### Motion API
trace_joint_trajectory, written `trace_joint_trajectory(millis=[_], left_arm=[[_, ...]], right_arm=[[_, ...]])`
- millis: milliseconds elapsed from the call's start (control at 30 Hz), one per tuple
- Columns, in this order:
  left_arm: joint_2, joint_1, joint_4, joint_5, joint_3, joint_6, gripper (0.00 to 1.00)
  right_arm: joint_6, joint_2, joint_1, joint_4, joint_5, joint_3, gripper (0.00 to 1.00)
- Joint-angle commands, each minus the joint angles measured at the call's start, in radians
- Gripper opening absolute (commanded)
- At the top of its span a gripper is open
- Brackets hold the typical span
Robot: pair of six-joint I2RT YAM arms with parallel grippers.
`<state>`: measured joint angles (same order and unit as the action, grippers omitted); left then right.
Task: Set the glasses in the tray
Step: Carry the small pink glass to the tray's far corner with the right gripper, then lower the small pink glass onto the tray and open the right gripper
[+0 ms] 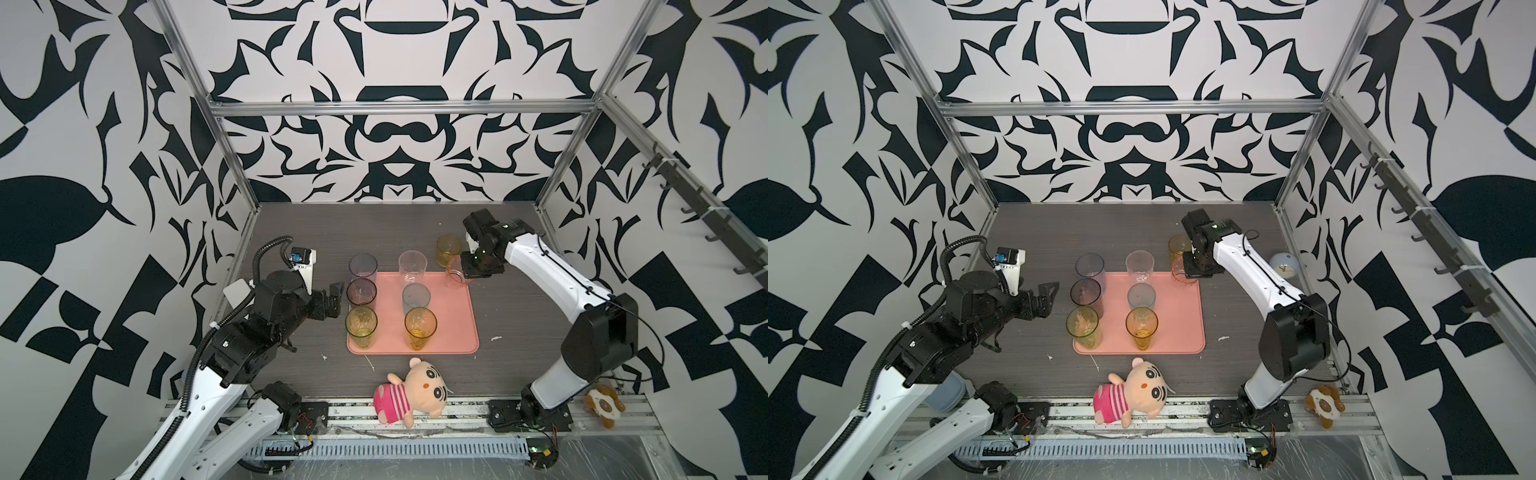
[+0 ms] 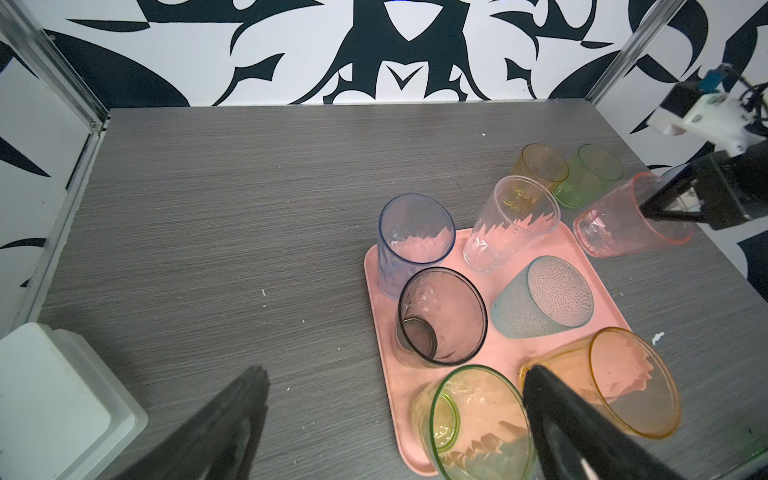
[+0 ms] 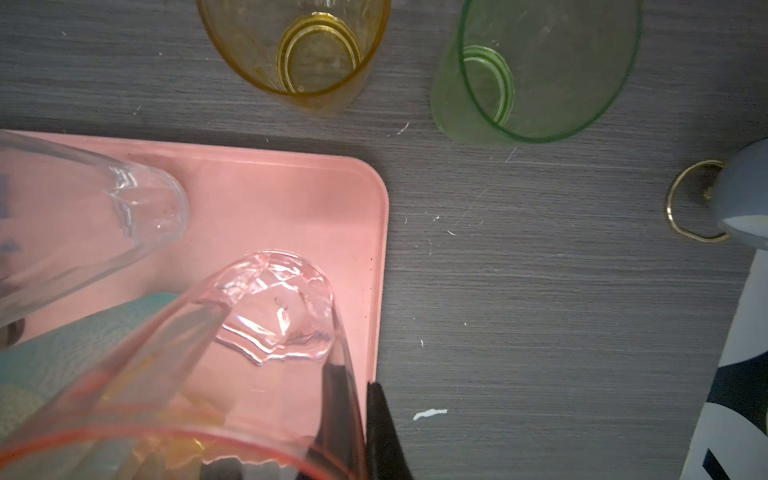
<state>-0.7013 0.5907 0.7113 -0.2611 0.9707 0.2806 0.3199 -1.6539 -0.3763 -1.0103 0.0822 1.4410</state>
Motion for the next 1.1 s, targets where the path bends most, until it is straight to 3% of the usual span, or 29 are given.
trace_joint_trajectory(millis=[0, 1067], left_arm=[[0.004, -0.005, 0.011, 0.004, -0.017, 0.005, 1.00], [-0.001, -0.008, 0.010, 0.007, -0.018, 0.005, 0.99]], right_arm=[[0.026, -0.009, -0.003, 0.054, -0.016, -0.022, 0.00], [0.020, -0.216, 0.007, 0.084, 0.048, 0.060, 0.00]])
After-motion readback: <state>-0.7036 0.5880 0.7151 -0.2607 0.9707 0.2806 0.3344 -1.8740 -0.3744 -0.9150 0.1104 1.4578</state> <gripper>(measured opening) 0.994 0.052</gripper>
